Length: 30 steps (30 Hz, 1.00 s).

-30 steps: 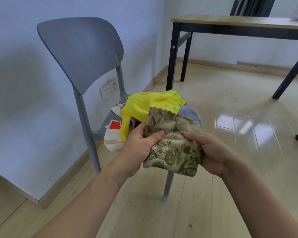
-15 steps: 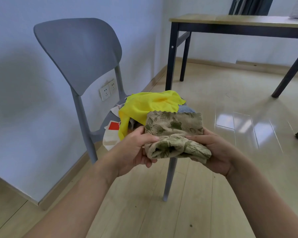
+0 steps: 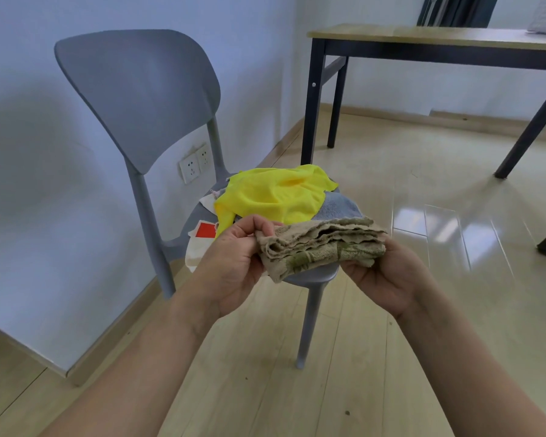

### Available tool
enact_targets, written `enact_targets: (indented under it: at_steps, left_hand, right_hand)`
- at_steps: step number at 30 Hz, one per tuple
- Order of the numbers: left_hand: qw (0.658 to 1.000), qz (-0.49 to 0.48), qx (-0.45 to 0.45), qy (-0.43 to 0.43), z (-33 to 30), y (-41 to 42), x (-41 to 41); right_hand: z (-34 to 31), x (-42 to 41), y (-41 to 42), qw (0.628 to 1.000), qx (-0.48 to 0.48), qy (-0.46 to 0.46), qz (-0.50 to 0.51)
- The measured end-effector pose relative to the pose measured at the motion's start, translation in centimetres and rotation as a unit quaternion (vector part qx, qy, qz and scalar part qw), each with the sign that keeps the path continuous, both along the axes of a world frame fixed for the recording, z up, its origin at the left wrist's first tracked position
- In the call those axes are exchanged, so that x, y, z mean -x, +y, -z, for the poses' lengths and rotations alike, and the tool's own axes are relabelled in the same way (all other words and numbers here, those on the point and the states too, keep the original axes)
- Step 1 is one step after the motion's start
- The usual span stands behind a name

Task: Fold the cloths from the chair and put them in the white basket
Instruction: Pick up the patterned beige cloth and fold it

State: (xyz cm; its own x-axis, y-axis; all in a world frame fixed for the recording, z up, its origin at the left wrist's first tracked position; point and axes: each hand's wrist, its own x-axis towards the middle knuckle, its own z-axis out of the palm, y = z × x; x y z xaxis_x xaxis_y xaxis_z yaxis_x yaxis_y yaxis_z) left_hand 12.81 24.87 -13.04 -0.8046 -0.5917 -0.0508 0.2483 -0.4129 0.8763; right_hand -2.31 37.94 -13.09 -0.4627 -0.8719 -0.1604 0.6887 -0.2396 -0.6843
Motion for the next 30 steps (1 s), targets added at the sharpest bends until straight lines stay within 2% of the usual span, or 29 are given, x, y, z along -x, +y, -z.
enact_targets:
  at_steps: [6, 10, 13, 15, 18, 21, 24, 28, 30]
  left_hand:
    - [0.998, 0.023, -0.047, 0.033, 0.1, -0.3, -0.5]
    - [0.991, 0.025, -0.126, 0.036, -0.4, 0.7, -0.3]
    - [0.988, 0.050, -0.137, -0.048, -0.2, 1.3, 0.1]
    - [0.981, 0.078, -0.122, -0.128, 0.1, 1.5, 0.1]
    - [0.976, 0.062, -0.066, -0.199, 0.6, 1.8, 0.2]
    - [0.980, -0.026, 0.009, -0.195, 0.7, 1.8, 0.7]
    - [0.982, -0.055, 0.031, -0.180, 0.5, 2.1, 0.9]
    - [0.971, -0.085, 0.080, -0.207, 0.8, 2.1, 1.0]
    - [0.947, -0.110, 0.163, -0.253, 1.0, 1.6, 0.9]
  right_hand:
    - [0.3, -0.3, -0.1, 0.991, -0.026, 0.126, 0.042]
    - [0.3, -0.7, -0.4, 0.991, -0.012, 0.119, 0.057]
    - [0.2, -0.9, -0.4, 0.994, 0.004, 0.093, 0.056]
    - [0.3, -1.0, -0.5, 0.992, -0.002, 0.115, 0.055]
    - [0.8, -1.1, -0.7, 0.970, -0.069, 0.215, 0.087]
    - [1.2, -1.2, -0.8, 0.961, -0.130, 0.225, 0.097]
    - [1.6, -1.1, -0.9, 0.963, -0.187, 0.189, 0.043]
    - [2.2, -1.3, -0.8, 0.935, -0.222, 0.277, -0.014]
    - [2.0, -1.2, -0.6, 0.929, -0.215, 0.301, -0.010]
